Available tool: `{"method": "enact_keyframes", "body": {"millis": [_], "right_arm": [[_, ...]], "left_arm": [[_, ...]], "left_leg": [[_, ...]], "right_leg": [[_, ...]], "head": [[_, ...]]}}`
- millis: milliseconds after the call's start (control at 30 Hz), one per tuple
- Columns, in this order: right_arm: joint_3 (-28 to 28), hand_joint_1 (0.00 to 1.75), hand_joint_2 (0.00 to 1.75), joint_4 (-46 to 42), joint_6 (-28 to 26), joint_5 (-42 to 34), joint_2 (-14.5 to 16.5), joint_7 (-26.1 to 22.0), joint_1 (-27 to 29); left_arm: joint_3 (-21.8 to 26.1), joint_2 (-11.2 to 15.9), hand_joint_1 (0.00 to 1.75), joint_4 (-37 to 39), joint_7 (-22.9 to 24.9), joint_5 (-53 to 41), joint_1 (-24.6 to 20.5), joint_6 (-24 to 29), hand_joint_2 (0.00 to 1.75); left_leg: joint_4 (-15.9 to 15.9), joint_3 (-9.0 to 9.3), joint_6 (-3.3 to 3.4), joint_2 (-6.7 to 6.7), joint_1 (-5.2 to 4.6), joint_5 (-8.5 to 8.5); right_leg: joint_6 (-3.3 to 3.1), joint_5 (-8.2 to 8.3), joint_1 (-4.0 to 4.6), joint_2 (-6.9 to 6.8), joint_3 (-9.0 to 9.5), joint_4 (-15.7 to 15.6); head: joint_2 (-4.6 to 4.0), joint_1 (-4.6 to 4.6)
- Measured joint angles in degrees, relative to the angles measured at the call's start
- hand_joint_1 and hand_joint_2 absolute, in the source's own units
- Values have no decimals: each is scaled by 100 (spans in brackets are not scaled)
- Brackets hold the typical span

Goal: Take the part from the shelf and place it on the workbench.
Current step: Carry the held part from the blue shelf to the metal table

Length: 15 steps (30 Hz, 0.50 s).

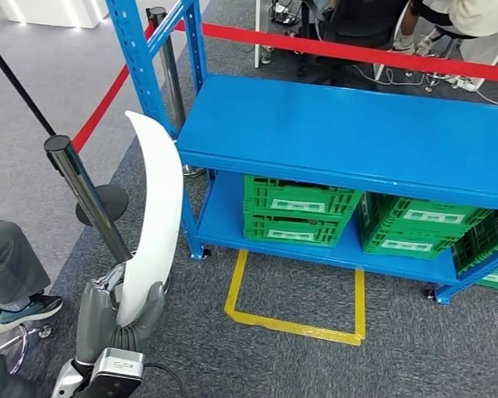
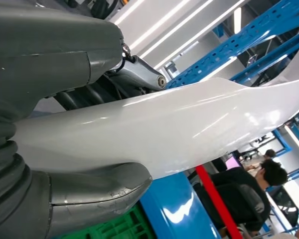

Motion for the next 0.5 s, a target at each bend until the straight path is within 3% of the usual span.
{"method": "enact_keyframes", "body": {"millis": [67,133,200,233,333,367,400,433,500], "right_arm": [[-36,0,175,-3,-9,5,0,8,-25],[-65,0,175,-7,-15,9,1,12,-57],[-86,0,175,-5,-25,13,7,2,-54],[-97,0,175,-4,-32,19,11,-2,-38],[-129,0,175,-2,-56,53,19,26,-1],[-141,0,175,-2,-60,66,19,32,3],[-153,0,175,-2,-61,79,19,32,3],[-167,0,175,-2,-61,92,19,32,1],[-191,0,175,-2,-61,109,22,33,-9]], "left_arm": [[7,-8,175,0,-2,-2,-6,-9,175],[14,-11,175,1,-3,-4,-19,-19,175],[16,-10,175,2,-5,-7,-27,-25,175],[16,-10,175,2,-5,-8,-26,-29,175],[15,-7,175,3,-4,-14,-26,-34,175],[15,-6,175,3,-4,-14,-26,-35,175],[15,-5,175,4,-3,-15,-27,-36,175],[15,-4,175,4,-3,-15,-27,-38,175],[15,-3,175,4,-2,-17,-29,-40,175]], "left_leg": [[45,-109,-35,18,-31,93],[76,-183,-85,71,-50,199],[105,-243,-146,115,-39,230],[188,-267,-185,122,-28,87],[1023,-371,-295,117,27,-835],[1371,-391,-312,117,42,-1033],[1615,-368,-317,117,51,-1073],[1699,-285,-311,113,55,-976],[1297,125,-253,38,49,-638]], "right_leg": [[-45,21,29,-81,575,-852],[-90,-101,54,-112,807,-1339],[-151,-53,49,-67,722,-1375],[-187,6,43,-58,670,-1368],[-271,193,38,-42,482,-1353],[-276,255,43,-29,410,-1336],[-270,318,47,-8,323,-1309],[-262,377,51,19,228,-1273],[-240,492,57,96,24,-1191]], "head": [[0,1],[0,2],[0,1],[0,-3],[0,-19],[0,-22],[0,-25],[0,-27],[0,-29]]}}
